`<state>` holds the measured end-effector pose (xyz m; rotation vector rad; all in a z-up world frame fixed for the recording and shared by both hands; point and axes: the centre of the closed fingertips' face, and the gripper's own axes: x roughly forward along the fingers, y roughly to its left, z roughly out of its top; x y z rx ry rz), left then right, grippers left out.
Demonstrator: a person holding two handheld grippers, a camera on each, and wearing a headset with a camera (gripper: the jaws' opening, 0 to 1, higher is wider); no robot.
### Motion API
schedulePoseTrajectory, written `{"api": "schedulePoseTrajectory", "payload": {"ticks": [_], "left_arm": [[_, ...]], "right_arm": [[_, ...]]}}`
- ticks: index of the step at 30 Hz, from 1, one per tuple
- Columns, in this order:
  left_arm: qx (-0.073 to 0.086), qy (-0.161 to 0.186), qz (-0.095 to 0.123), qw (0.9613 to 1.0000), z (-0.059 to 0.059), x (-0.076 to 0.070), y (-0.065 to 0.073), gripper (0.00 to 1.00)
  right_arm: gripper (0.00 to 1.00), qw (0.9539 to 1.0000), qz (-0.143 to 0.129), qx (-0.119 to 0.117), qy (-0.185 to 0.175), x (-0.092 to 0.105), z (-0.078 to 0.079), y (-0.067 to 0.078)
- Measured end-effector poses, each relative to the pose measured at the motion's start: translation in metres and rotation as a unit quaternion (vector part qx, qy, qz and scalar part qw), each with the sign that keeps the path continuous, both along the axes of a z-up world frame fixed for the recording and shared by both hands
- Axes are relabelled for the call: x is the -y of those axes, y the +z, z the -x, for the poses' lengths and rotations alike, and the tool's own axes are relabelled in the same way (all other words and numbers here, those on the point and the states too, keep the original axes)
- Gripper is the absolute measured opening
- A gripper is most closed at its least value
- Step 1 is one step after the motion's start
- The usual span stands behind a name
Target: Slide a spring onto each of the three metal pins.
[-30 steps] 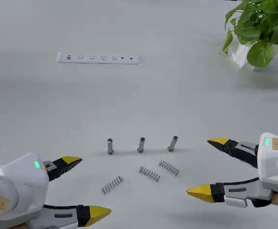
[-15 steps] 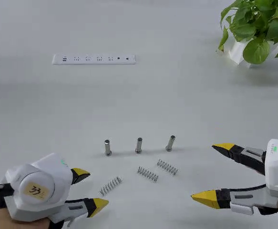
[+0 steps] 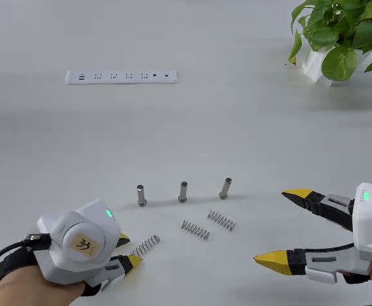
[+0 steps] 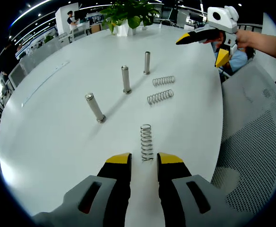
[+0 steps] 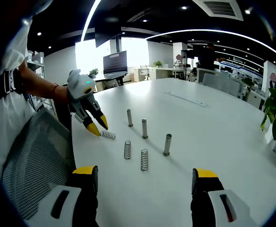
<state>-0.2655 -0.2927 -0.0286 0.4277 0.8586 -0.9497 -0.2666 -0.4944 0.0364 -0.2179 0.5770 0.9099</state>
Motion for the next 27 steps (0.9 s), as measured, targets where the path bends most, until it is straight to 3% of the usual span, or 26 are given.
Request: {"api": "schedulePoseTrajectory", "payload": {"ticks": [6, 17, 27], "left_arm": [[-0.007, -0.007, -0.010, 0.9999, 0.0021, 0.0007, -0.0046, 0.16], [0.005, -0.031, -0.039, 0.9987, -0.0026, -0.0008, -0.0059, 0.09], [-0.001, -0.044, -0.054, 0.9975, -0.0041, -0.0008, -0.0065, 0.07]], "right_arm": [[0.81, 1.0000, -0.002, -0.001, 0.000, 0.0012, 0.0020, -0.0016], [0.85, 1.0000, -0.005, -0.003, 0.006, 0.0026, 0.0037, -0.0038], [0.85, 1.0000, -0.002, -0.003, 0.005, 0.0057, 0.0035, -0.0050]]}}
